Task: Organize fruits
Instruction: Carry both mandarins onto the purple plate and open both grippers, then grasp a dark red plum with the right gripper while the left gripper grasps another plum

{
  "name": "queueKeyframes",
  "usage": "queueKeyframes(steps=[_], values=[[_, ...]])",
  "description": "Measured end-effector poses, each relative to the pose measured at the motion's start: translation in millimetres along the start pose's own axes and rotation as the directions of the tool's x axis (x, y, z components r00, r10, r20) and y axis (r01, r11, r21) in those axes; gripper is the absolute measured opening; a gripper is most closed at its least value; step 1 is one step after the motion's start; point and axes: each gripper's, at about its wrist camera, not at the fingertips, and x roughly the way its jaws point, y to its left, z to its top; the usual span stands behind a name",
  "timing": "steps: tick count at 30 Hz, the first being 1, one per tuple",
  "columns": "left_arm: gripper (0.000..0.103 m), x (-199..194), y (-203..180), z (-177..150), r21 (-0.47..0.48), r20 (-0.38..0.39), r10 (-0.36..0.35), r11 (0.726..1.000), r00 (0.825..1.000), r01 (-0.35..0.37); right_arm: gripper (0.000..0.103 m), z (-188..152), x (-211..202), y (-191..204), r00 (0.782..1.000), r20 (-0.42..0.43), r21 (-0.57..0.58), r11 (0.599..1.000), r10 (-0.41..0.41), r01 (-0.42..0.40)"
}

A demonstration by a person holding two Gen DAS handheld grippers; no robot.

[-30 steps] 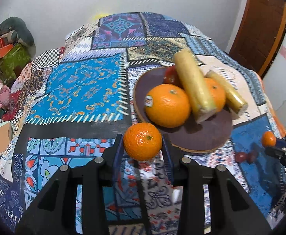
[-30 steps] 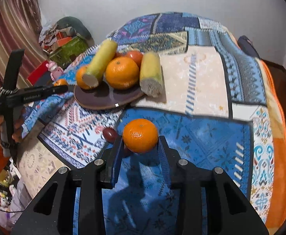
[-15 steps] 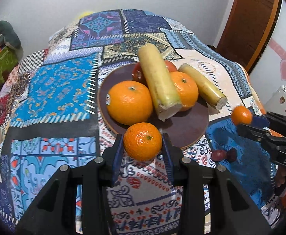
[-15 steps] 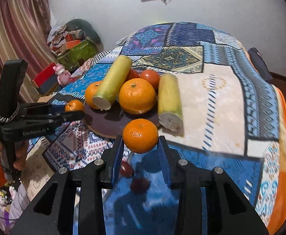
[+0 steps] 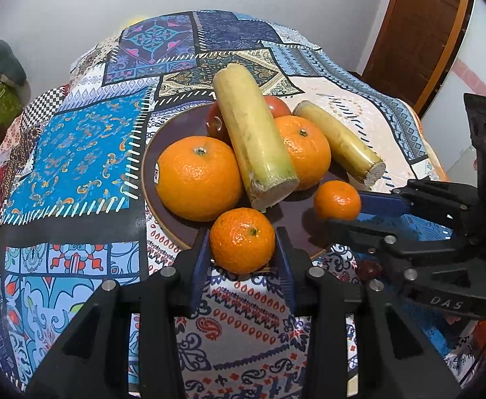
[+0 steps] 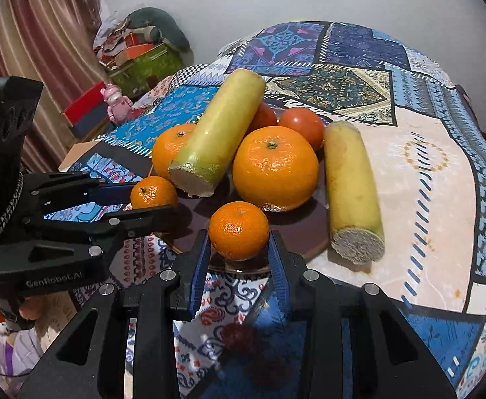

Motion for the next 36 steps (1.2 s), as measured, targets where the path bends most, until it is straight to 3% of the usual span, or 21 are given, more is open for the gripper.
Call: queueKeyframes(steps=[15,19,28,36], values=[[0.039,2.2,-0.7,-1.0,-0.016,0.018,0.018,1.0,1.0,-0.018,0.034,0.9,13.3,5.3,0.999,-0.033,-0.003,1.0,0.007,-0.007],[0.043,-0.8,-1.2,-2.0,-0.02,0.031,0.04,0.999,0.999,-0.039,0.034,1.8,9.7,6.5,1.0,-0.02,-0.002,1.0,0.011,-0.011],[0.048,-16.4,-1.9,-6.8,-0.037,0.043,0.039,0.999,0.998,-0.038,0.037,-2.3,-15.7,9.1,1.0,0.02,-0.008,1.0,-0.008,0.008],[0.053,-43.4,-10.7,-23.3,-0.016,0.062,0.03,0.999,0.998,-0.029,0.037,-25.0,-53.4,4.1,0.995,0.064,-0.018,0.997,-0.079,0.08]])
